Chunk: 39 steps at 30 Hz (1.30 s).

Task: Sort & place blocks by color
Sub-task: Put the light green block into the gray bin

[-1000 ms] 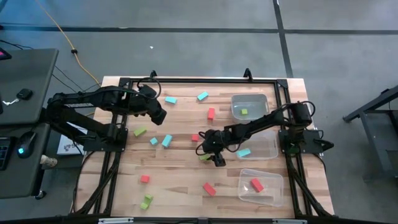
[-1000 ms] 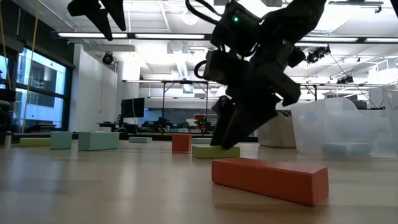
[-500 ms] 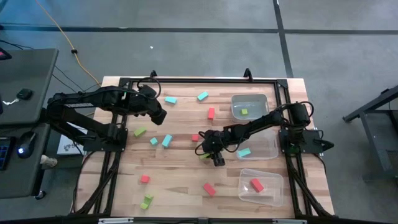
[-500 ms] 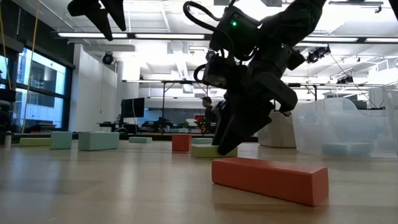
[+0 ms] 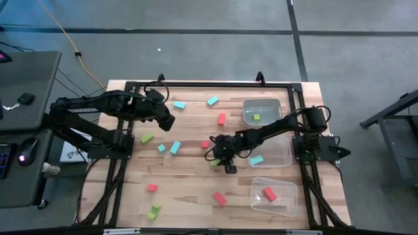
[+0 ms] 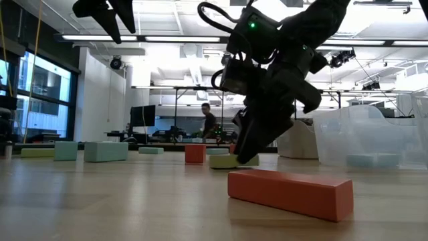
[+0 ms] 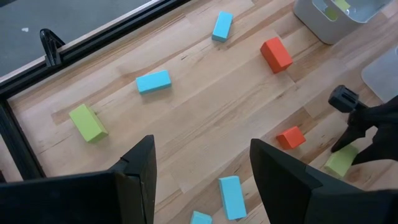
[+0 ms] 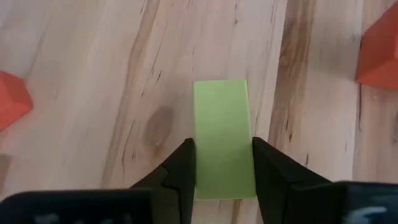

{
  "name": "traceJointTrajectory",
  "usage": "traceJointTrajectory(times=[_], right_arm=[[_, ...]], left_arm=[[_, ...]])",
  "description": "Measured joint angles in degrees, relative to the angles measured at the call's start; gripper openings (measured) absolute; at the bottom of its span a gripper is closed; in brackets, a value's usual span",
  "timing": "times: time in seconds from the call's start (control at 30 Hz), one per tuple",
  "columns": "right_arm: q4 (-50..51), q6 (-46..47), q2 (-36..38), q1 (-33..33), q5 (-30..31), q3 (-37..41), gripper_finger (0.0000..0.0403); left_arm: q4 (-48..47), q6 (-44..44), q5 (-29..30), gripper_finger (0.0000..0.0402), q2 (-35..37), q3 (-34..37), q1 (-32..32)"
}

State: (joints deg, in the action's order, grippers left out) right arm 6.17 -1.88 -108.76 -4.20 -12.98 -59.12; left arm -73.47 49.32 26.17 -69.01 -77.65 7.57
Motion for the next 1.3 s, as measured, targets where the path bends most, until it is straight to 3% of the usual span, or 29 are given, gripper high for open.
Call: traceJointTrajectory(times=[0.43,1.07,1.17,1.3], right_arm=[[3.3,0.5,10.1,5.4,1.5,0.0,0.0101],[21.2,-4.5,29.8,18.6,18.1,-0.1,0.0101],[24.1,-2.0,31.6,20.9,22.1,-0.1,0.0101],[30.4,8.5,33.0,23.5,30.4,-0.1,0.0101]], left_arm=[[0.0,0.0,0.0,0.0182,0.0,0.0,0.0],[0.1,0.0,-0.1,0.0182,0.0,0.0,0.0],[0.0,-0.3,0.2,0.0182,0.0,0.0,0.0],[0.0,-1.6,0.7,0.0182,0.0,0.0,0.0]])
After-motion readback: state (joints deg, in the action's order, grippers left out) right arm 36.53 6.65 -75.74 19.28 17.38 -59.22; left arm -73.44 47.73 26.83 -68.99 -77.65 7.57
